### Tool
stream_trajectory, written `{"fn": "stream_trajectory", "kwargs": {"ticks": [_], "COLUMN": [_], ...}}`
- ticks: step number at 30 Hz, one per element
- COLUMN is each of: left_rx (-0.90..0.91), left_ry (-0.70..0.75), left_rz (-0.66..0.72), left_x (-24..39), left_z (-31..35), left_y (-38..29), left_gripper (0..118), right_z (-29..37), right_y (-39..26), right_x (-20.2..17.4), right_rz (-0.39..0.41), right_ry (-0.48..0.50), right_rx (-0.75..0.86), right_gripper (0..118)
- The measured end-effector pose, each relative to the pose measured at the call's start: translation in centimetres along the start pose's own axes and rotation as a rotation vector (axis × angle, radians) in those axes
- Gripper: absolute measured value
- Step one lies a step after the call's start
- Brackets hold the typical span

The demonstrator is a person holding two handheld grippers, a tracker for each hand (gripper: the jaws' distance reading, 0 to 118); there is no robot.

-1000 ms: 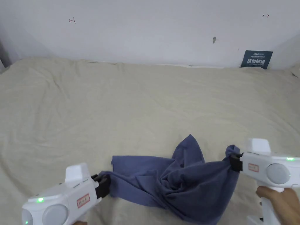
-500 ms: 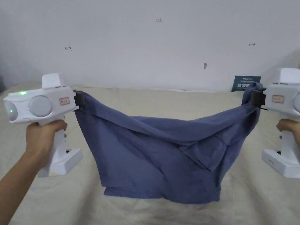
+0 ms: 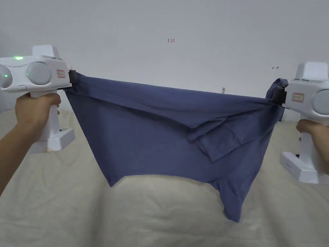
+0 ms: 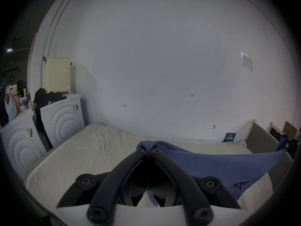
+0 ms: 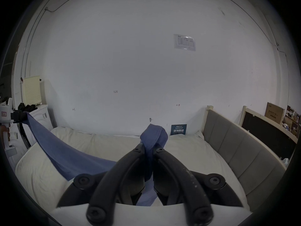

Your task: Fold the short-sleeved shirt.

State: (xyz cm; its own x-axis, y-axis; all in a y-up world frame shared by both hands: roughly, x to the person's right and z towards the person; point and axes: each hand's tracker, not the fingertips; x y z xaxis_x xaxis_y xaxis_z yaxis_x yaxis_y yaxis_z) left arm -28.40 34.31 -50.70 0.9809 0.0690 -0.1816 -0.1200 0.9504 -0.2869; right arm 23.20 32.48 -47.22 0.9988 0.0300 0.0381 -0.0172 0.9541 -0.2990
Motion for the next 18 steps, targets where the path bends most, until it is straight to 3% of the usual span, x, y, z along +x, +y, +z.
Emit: {"fn": "stream_trajectory", "kwargs": {"ticks": [7,18], "left_rx": [-0.135,-0.380], "left_ry": [-0.001,-0.029], "left_rz": [-0.021,-0.046], "left_x": [-1.4,-6.4], "left_z": [-1.4,8.3], "left_y": [-7.8,-24.9], "left_gripper": [3,3], "right_z": [-0.9,8.7], "right_y": [-7.0,-21.6], "right_x": [-1.0,-0.1], "right_rz": [-0.019,-0.121], "right_ry": [0.005,0.004], "right_rx": [-0.083,-0.271], "right_gripper": [9,9]}}
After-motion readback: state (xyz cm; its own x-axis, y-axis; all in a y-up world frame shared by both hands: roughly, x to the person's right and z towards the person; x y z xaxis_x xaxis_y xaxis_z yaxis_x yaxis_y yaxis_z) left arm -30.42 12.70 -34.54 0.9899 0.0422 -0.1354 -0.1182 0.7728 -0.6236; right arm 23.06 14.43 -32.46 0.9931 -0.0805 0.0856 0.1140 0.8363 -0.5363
